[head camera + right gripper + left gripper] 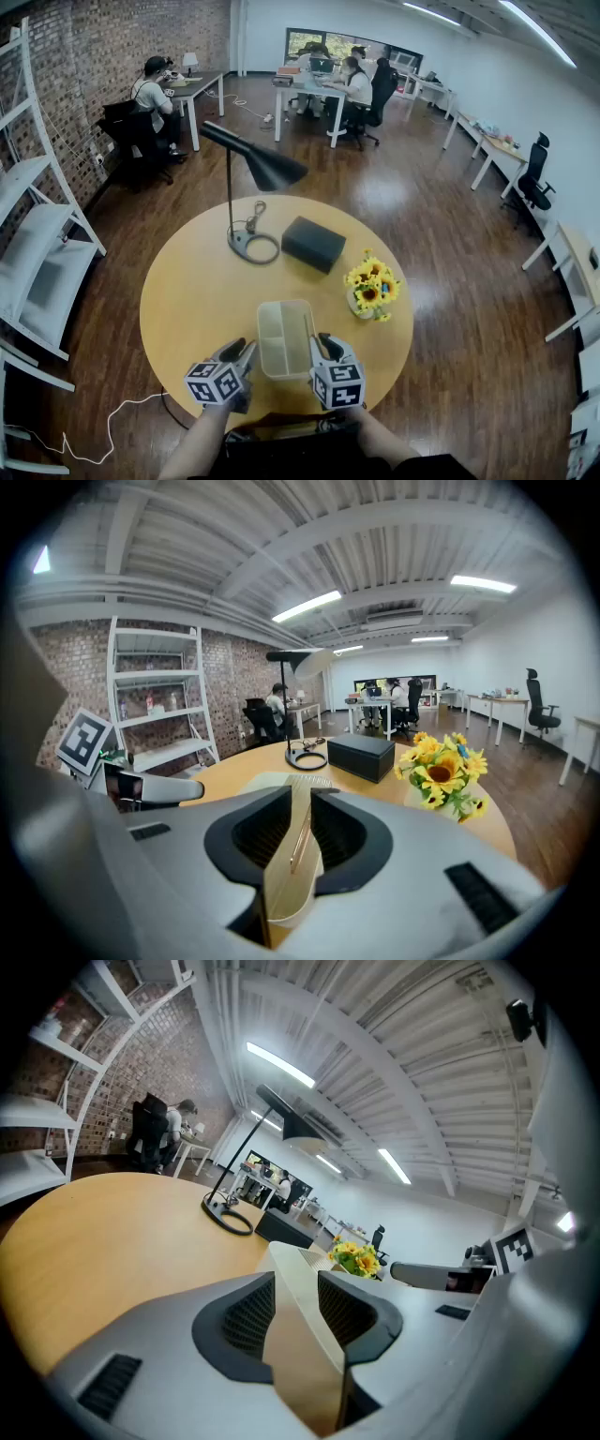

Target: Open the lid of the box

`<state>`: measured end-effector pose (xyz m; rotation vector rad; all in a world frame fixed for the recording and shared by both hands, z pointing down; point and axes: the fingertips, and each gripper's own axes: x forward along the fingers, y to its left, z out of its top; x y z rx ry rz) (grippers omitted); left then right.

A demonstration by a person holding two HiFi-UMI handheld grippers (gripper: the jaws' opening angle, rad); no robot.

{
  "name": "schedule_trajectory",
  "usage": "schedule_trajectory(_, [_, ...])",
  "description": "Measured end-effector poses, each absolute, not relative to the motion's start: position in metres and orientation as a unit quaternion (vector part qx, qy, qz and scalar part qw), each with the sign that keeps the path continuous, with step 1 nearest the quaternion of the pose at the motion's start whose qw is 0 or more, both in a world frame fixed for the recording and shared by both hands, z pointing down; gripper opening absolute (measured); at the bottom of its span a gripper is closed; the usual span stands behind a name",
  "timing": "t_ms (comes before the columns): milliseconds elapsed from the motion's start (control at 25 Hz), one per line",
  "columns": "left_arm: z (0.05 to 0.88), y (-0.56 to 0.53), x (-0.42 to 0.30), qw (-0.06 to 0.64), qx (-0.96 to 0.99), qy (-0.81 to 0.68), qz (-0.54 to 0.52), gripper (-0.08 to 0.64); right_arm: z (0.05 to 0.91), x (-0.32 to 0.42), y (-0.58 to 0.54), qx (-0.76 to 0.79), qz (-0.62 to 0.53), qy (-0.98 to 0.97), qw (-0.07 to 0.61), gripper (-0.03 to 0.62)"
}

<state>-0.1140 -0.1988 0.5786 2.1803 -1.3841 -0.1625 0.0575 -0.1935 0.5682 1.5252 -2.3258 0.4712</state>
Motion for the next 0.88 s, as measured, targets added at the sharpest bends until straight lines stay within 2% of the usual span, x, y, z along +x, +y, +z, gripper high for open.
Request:
schedule_trajectory(320, [0.615, -0.197, -0.077, 0.305, 0.823, -0.479, -0.007, 0.135, 0.63, 0.048, -0.204, 0.55, 0.176, -0.772, 0.265, 0.067])
schedule_trajectory(520, [0.623, -0.194, -0.074, 0.299, 0.826, -0.478, 0.006, 0.135, 0.641, 0.046, -0.203, 0.562, 0.176, -0.758, 0.281, 0.067])
schedule_trajectory(600, [0.624, -0.195, -0.072, 0.299, 0.828, -0.475, 0.009, 0.135, 0.643, 0.049, -0.205, 0.572, 0.176, -0.75, 0.281, 0.032])
schedule_trajectory(880, [0.622, -0.198, -0.071, 0.282, 0.823, -0.492, 0.014, 0.118, 0.637, 0.05, -0.204, 0.585, 0.19, -0.746, 0.257, 0.026])
